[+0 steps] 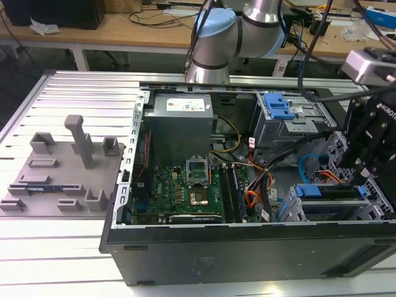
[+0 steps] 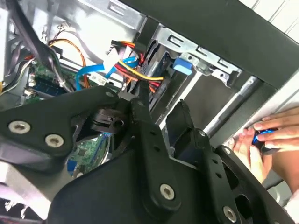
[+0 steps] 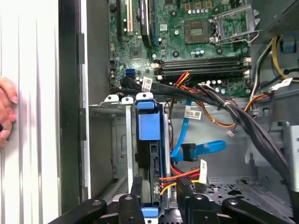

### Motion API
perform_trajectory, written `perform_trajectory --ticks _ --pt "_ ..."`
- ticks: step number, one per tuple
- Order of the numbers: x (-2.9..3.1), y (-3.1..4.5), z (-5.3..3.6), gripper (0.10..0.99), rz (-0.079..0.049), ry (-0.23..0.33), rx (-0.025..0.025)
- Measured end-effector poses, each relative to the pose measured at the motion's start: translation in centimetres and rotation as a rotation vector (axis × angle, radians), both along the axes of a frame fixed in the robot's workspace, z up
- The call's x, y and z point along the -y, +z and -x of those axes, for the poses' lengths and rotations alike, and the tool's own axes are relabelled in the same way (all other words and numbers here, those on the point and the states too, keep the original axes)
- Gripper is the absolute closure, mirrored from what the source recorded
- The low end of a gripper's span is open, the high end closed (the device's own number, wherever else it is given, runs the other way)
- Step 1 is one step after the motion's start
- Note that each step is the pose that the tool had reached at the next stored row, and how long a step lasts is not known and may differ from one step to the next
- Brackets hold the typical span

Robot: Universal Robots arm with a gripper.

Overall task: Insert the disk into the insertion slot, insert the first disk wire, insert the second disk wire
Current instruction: 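Insert the first disk wire, then insert the second disk wire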

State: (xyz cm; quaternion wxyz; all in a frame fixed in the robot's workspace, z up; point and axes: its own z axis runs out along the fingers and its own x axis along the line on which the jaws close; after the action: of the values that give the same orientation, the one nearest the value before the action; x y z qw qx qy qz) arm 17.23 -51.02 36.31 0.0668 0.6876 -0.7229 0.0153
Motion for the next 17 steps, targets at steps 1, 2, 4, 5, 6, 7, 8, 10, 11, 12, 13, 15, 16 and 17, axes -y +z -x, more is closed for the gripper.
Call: perform_trajectory --ticks 1,2,4,5,6,7,8,10,11,12,13,15,16,17 --pt "-0.25 0.17 0.01 0.663 0.002 0.000 -0.0001" --pt "-0.33 0.19 0.01 0.663 0.004 0.000 0.0000" --pt "-0.33 0.19 0.00 0.663 0.004 0.000 0.0000" --pt "-0.33 0.19 0.00 0.663 0.004 0.000 0.0000" --pt "-0.33 0.19 0.00 0.663 0.004 0.000 0.0000" --pt "-0.34 0.19 0.00 0.663 0.005 0.000 0.0000" --pt "-0.34 0.19 0.00 0.663 0.005 0.000 0.0000" --pt "-0.34 0.19 0.00 0.663 0.005 0.000 0.0000" --pt "-0.34 0.19 0.00 0.663 0.005 0.000 0.0000" --pt "-0.34 0.19 0.00 0.663 0.006 0.000 0.0000" --pt "-0.34 0.19 0.00 0.663 0.006 0.000 -0.0001" --pt "-0.34 0.19 0.00 0.663 0.007 0.000 0.0000" --pt "-0.34 0.19 0.00 0.663 0.007 0.000 -0.0001" --pt "-0.34 0.19 0.00 0.663 0.008 0.000 0.0000"
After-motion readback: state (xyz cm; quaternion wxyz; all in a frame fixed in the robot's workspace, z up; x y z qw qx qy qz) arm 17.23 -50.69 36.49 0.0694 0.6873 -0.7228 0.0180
